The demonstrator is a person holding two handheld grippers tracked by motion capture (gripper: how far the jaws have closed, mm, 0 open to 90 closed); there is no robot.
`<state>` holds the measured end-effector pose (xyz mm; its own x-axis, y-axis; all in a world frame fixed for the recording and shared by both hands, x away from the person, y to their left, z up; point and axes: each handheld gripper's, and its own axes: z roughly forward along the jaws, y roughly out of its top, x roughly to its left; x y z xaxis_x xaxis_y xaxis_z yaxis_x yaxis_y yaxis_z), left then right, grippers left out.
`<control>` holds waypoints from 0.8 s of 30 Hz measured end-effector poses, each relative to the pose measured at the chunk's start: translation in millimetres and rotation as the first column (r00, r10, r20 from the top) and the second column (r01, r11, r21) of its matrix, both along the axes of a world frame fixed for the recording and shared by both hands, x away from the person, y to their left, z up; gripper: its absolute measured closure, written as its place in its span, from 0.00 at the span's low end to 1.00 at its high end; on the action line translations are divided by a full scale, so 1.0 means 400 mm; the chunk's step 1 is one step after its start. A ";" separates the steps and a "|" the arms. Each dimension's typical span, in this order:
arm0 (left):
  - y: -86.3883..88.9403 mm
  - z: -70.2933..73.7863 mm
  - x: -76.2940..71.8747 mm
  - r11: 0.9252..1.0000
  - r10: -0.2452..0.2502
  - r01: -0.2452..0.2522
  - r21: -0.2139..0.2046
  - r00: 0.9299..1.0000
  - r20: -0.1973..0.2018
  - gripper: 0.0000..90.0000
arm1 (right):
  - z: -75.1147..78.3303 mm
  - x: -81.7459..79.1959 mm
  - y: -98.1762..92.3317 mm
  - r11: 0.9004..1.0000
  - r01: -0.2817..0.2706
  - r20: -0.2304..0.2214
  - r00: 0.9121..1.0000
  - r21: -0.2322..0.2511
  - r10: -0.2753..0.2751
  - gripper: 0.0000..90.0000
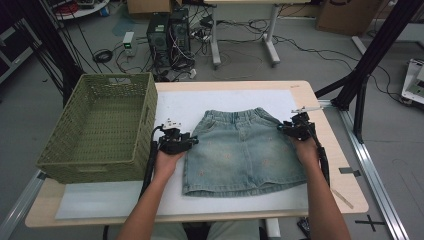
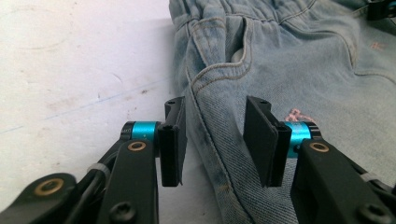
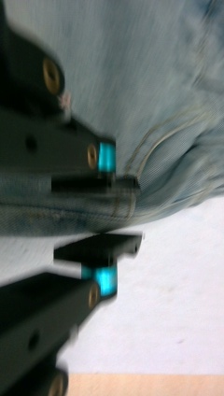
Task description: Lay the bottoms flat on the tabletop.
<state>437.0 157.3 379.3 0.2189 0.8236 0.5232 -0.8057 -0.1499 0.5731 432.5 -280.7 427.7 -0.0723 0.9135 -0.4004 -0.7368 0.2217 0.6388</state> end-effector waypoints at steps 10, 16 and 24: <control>-0.005 -0.004 0.021 0.999 0.006 -0.001 0.049 0.995 -0.104 0.63 | -0.039 0.005 -0.052 1.000 -0.008 -0.049 0.999 -0.020 0.007 0.61; -0.009 -0.007 0.020 0.997 0.046 -0.041 0.059 0.995 -0.083 0.92 | -0.055 0.046 -0.039 0.997 0.017 -0.072 0.997 -0.075 -0.022 0.91; 0.004 0.008 0.012 1.000 0.025 -0.025 -0.010 1.000 -0.019 0.93 | -0.049 0.034 -0.051 0.999 0.032 -0.036 0.999 0.009 -0.032 0.94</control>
